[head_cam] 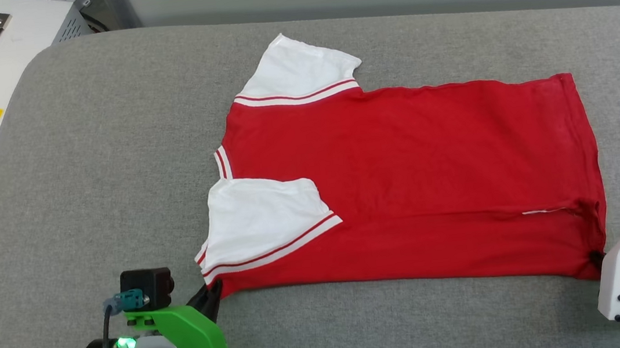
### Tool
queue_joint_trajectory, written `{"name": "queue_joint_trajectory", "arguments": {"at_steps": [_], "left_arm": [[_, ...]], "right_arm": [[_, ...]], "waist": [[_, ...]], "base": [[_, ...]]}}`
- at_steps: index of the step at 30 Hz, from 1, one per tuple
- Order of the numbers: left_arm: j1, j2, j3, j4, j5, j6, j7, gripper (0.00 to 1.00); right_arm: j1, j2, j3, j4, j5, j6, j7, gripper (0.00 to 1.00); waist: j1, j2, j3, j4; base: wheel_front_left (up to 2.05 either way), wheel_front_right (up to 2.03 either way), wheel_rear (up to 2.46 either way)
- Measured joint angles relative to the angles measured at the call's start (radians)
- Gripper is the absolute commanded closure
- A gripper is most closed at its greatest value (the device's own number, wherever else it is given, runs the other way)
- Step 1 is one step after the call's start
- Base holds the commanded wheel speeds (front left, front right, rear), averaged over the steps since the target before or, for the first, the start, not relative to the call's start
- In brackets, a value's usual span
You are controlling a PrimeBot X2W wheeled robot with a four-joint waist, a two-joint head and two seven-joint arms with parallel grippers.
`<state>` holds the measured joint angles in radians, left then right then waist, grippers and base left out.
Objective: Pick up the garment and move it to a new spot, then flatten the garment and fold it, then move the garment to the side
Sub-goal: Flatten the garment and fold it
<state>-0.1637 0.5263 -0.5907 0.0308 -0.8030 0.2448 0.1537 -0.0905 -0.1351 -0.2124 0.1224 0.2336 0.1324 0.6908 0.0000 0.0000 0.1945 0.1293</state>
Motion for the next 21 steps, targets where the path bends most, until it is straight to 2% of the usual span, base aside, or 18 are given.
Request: {"name": "queue_joint_trajectory", "arguments": {"at_steps": [12, 21], "left_arm": [[0.088, 0.025, -0.034, 0.036, -0.008, -0.009, 0.016, 1.00], [0.158, 0.061, -0.061, 0.020, -0.036, -0.011, 0.068, 1.00]], "right_arm": [[0.083, -0.033, -0.019, -0.051, 0.053, 0.000, 0.068, 1.00], [0.216, -0.014, -0.040, -0.138, 0.077, 0.000, 0.156, 1.00]], "waist": [[0.0000, 0.0000, -0.093, -0.026], [0.0000, 0.0000, -0.136, -0.053]], "base": [[0.00, 0.00, 0.00], [0.00, 0.00, 0.00]]}}
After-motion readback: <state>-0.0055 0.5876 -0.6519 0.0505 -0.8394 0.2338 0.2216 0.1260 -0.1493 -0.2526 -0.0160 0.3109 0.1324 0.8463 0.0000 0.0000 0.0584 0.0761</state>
